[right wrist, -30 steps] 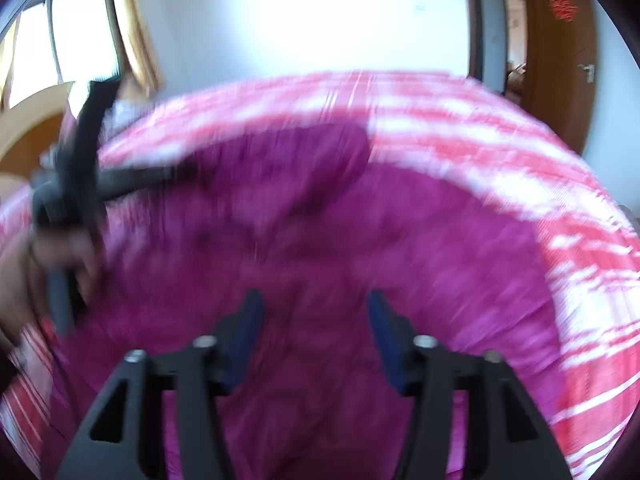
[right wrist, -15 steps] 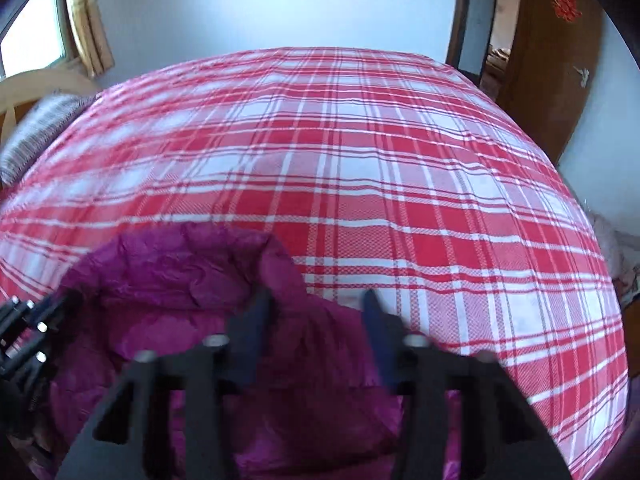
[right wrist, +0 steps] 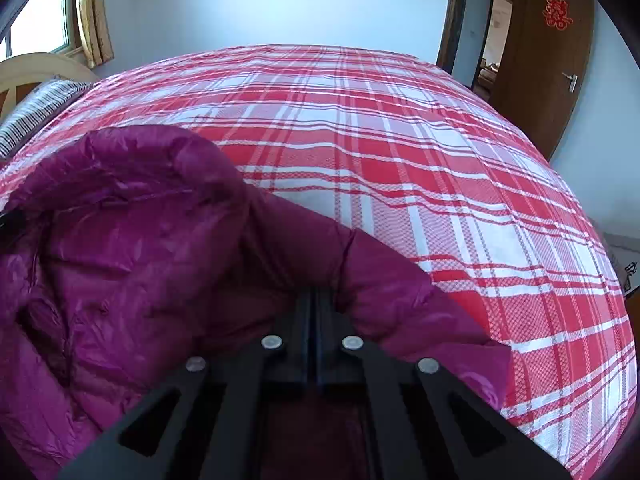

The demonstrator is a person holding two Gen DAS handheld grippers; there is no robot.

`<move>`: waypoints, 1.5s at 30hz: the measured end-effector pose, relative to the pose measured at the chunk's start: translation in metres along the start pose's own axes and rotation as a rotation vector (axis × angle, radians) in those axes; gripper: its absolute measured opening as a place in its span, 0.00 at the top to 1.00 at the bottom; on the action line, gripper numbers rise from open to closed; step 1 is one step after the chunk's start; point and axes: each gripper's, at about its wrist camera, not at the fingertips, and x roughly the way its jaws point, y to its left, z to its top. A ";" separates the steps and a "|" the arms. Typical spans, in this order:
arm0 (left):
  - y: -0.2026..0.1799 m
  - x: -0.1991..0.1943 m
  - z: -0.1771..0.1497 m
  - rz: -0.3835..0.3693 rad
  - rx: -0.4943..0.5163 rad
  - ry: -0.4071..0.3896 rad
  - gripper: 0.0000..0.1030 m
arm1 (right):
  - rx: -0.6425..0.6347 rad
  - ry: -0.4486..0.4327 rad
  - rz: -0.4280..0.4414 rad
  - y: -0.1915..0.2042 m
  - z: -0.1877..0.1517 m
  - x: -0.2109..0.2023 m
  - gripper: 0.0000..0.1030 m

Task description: Fold large clothes

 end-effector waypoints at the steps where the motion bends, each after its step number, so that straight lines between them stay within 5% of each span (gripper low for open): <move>1: -0.005 -0.003 0.002 0.017 0.031 -0.003 0.91 | 0.000 0.003 0.008 0.000 0.002 -0.002 0.98; 2: -0.009 -0.004 0.004 0.034 0.056 -0.001 0.91 | 0.011 -0.009 0.018 -0.001 0.004 -0.006 0.93; 4: -0.012 0.001 0.007 0.023 0.071 0.023 0.91 | 0.071 -0.070 0.055 -0.008 0.010 -0.023 0.62; 5: -0.012 0.004 0.007 0.027 0.072 0.029 0.91 | 0.102 -0.092 0.070 -0.012 0.015 -0.031 0.26; 6: -0.011 0.009 0.006 0.034 0.071 0.033 0.91 | 0.129 -0.130 0.070 -0.015 0.020 -0.040 0.10; 11: -0.005 0.020 -0.005 0.025 0.042 0.058 0.91 | -0.014 -0.139 0.069 0.011 0.052 -0.041 0.24; 14: 0.001 0.021 -0.009 0.013 0.026 0.057 0.91 | -0.160 -0.115 -0.013 0.033 0.063 -0.022 0.27; 16: 0.004 0.022 -0.009 -0.005 0.013 0.061 0.91 | -0.193 -0.090 -0.016 0.036 0.064 -0.009 0.49; 17: 0.004 0.022 -0.009 -0.007 0.013 0.061 0.91 | -0.196 -0.066 0.019 0.036 0.063 -0.004 0.85; 18: 0.004 0.022 -0.009 -0.006 0.015 0.057 0.91 | -0.208 -0.058 0.036 0.038 0.060 -0.003 0.91; 20: 0.003 0.014 -0.007 0.009 0.012 0.040 0.91 | -0.268 -0.083 0.008 0.043 0.050 -0.008 0.92; 23: 0.002 -0.017 0.002 -0.064 -0.025 -0.038 0.90 | -0.299 -0.108 -0.004 0.040 0.032 -0.015 0.93; 25: 0.000 -0.038 0.009 -0.094 -0.046 -0.106 0.79 | -0.292 -0.118 -0.003 0.033 0.021 -0.017 0.93; 26: -0.001 -0.045 0.013 -0.088 -0.057 -0.140 0.61 | -0.288 -0.119 0.000 0.032 0.018 -0.018 0.93; 27: -0.002 -0.052 0.018 -0.068 -0.069 -0.175 0.32 | -0.285 -0.120 -0.001 0.030 0.015 -0.017 0.93; 28: -0.002 -0.055 0.025 -0.047 -0.087 -0.207 0.21 | -0.280 -0.122 0.002 0.029 0.014 -0.018 0.93; 32: 0.003 -0.048 0.049 0.011 -0.149 -0.252 0.18 | -0.290 -0.135 -0.005 0.035 0.009 -0.019 0.93; 35: -0.005 -0.011 0.056 0.047 -0.113 -0.124 0.18 | -0.318 -0.149 -0.009 0.039 0.003 -0.020 0.93; 37: -0.016 0.031 0.046 0.071 -0.050 0.050 0.18 | -0.338 -0.149 -0.004 0.040 0.001 -0.022 0.93; 40: -0.025 0.057 0.019 0.100 -0.011 0.161 0.18 | -0.361 -0.142 -0.010 0.040 -0.002 -0.025 0.93; 45: -0.025 0.066 -0.004 0.090 -0.020 0.192 0.18 | -0.332 -0.113 0.021 0.032 -0.004 -0.035 0.93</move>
